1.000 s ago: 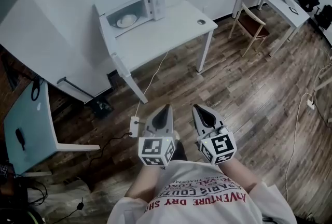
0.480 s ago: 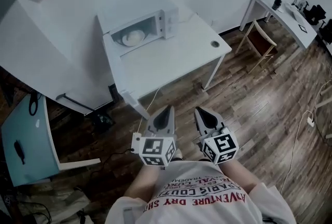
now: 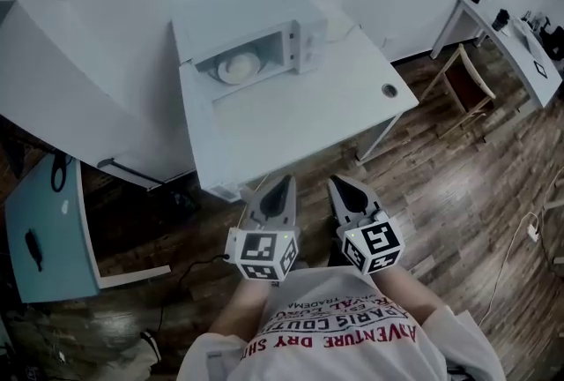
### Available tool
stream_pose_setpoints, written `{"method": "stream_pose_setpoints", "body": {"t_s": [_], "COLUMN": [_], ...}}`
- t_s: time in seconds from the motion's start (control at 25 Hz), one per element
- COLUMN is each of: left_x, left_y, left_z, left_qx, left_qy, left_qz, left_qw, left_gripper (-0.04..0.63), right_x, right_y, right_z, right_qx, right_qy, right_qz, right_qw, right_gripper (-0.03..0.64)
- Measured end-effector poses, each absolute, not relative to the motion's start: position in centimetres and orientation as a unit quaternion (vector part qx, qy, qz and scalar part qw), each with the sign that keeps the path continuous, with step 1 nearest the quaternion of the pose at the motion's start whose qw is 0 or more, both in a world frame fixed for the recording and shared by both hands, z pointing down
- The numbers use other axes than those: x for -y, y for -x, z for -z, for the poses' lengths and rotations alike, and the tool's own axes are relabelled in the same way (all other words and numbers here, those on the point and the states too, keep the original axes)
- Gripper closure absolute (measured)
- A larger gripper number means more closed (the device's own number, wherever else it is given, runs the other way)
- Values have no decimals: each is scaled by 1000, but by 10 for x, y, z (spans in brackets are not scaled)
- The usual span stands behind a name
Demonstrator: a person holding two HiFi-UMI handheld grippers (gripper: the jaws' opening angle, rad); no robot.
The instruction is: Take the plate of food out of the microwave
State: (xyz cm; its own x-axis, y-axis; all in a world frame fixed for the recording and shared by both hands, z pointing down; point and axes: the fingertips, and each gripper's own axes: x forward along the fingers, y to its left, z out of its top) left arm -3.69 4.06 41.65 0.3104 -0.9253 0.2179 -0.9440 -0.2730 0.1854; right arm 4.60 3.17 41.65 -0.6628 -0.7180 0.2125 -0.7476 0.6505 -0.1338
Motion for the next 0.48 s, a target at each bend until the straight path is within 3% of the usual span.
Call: {"method": "stream_pose_setpoints", "body": {"t_s": [0.48], "left_x": [93], "left_y": [59], "left_z": [-392], "left_qx": [701], "left_qy": [-702], "left_qz": [3], "left_qw": [123], "left_gripper": [589], "right_x": [130], "right_y": [-37], "right_z": [-399], "right_qx": [954], "right_qy": [-281], "right_qz": [-58], "right_qw": [86], "right_gripper": [607]}}
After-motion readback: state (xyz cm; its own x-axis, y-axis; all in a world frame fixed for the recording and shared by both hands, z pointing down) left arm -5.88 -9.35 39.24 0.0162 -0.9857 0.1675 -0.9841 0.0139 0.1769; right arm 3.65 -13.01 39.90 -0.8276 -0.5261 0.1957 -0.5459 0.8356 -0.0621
